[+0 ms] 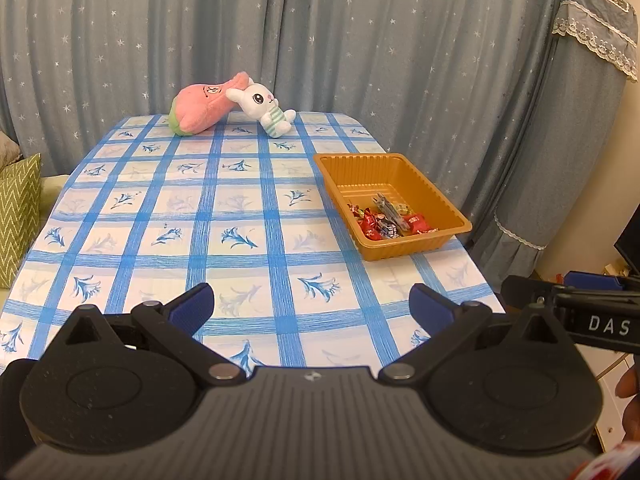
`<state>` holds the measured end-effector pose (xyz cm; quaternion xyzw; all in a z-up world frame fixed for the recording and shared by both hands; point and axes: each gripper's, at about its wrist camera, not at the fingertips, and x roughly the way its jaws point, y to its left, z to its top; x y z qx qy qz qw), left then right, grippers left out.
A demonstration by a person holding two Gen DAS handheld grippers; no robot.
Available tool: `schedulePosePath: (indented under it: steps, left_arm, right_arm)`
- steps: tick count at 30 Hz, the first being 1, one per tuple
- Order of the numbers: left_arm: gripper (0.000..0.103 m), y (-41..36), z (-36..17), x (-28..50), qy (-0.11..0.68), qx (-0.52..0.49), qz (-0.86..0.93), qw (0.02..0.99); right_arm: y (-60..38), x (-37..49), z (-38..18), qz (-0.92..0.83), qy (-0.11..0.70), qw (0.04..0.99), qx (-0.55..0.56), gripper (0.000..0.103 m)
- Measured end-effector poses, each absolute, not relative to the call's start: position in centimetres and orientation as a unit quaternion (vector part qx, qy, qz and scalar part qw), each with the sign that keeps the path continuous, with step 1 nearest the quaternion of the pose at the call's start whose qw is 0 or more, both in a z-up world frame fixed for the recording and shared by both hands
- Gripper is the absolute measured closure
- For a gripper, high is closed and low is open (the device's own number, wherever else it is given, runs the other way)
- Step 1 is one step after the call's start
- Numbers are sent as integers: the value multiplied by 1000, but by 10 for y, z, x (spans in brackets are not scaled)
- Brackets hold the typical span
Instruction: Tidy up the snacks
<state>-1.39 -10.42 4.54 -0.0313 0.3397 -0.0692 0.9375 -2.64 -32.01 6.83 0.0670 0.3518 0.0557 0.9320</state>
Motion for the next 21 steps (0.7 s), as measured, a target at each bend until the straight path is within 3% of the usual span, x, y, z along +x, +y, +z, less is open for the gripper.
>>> schedulePosePath:
  steps: [21]
  left_arm:
    - [0, -106, 44, -14, 338, -33, -72, 938]
  right_arm:
    - [-320, -25, 71, 56, 351, 932, 68, 18]
